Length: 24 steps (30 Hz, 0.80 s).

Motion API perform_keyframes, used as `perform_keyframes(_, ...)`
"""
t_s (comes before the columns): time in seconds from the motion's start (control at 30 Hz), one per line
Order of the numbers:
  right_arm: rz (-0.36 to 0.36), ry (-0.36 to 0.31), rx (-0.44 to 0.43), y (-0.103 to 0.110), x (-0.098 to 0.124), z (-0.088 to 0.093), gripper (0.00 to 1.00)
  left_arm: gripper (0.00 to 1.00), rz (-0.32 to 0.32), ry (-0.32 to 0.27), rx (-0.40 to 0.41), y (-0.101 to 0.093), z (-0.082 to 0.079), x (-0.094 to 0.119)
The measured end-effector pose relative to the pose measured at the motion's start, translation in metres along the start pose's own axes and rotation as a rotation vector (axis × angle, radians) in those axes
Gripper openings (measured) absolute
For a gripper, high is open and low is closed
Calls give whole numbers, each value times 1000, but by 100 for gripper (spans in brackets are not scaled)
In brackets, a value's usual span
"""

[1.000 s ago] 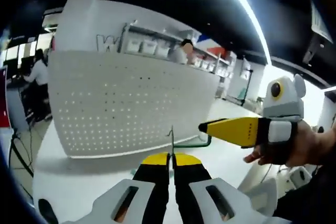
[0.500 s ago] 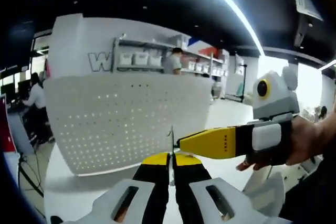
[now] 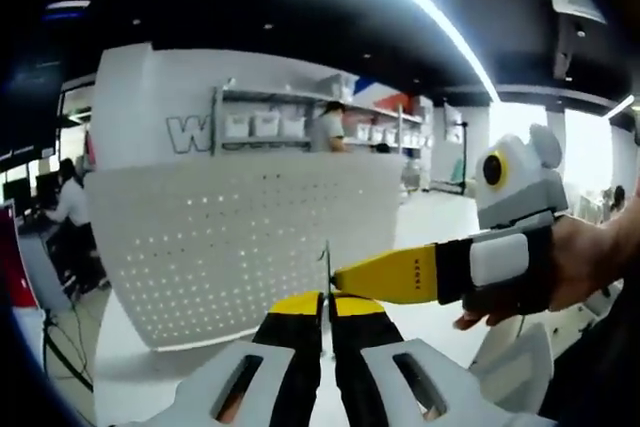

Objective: Insert the hook assembly into the mounting plate slot until the hook locks in place.

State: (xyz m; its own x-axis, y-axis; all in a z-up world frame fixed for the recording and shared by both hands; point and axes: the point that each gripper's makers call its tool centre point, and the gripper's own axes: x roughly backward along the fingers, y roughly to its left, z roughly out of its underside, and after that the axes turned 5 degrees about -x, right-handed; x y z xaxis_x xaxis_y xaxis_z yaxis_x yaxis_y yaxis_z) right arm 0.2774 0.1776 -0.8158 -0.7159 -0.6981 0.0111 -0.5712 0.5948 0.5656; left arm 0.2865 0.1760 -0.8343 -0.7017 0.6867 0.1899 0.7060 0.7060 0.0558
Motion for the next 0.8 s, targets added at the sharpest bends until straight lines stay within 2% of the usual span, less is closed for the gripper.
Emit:
perform_keyframes(0.07,3,5,12,0,-1,1,1,3,7,1,-10,-1,1,0)
perform_keyframes(0.17,7,17,12,-2,-2,5,1,3,22,19,-76,-1,5,0)
perform_keyframes(0.3,-1,35,-7,-3,-3,7,1,4,32,20,-65,-1,8,2)
perform_keyframes(0.4,-3,51,15,-3,-3,9,1,6,37,16,-42,0,8,4)
perform_keyframes(0.53,-12,69,36,-2,-5,10,0,15,54,52,-3,-1,17,4)
perform_keyframes(0.67,-11,72,54,-2,-5,10,0,26,63,64,28,0,22,6)
perform_keyframes(0.73,-8,68,55,-3,-6,9,1,33,74,76,59,-1,26,7)
perform_keyframes(0.8,-7,68,53,-3,-6,9,1,42,96,81,131,-4,29,7)
